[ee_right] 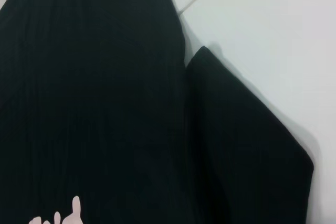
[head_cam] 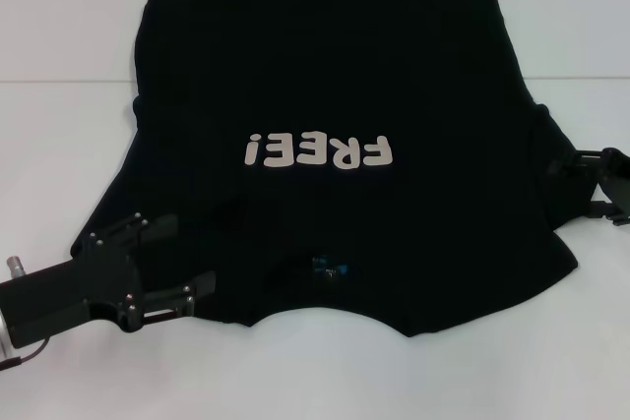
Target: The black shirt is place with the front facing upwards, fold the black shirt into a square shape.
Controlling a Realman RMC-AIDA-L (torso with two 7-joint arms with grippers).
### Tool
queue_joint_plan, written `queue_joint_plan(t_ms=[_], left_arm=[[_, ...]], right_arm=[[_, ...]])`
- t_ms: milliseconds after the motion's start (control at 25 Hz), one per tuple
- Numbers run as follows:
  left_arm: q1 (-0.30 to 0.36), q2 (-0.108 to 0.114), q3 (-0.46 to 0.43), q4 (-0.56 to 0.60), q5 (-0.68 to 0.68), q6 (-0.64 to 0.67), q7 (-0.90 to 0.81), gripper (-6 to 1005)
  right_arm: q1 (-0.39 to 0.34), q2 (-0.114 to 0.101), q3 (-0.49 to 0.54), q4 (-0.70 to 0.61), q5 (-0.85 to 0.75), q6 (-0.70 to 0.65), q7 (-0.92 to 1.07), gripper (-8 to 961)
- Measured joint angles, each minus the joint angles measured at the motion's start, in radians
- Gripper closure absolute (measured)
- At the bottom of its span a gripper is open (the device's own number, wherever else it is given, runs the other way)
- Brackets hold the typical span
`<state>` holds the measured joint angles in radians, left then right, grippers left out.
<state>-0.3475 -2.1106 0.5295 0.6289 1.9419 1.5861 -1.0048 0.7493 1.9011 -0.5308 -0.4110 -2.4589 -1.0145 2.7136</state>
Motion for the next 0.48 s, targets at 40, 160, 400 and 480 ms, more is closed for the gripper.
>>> queue_joint_plan(t_ms=[40,160,400,480], left_arm=[[0.000,0.000,-0.001,0.000,0.000,0.000,0.000,90],[0.001,0.000,-0.002,0.000,0.000,0.000,0.000,90],[0.001,0.000,-0.002,0.000,0.000,0.000,0.000,90],[0.001,0.000,-0.002,0.000,0.000,0.000,0.000,90]], right_arm=[[0.000,0.000,0.000,0.000,0.000,0.002,0.000,38],[0.000,0.002,0.000,0.000,0.000,0.006,0.000,43],[0.002,0.003,0.000,0.003,0.031,0.006,-0.017,54],[0.002,0.003,0.000,0.009,0.034,0.006,-0.023,58]])
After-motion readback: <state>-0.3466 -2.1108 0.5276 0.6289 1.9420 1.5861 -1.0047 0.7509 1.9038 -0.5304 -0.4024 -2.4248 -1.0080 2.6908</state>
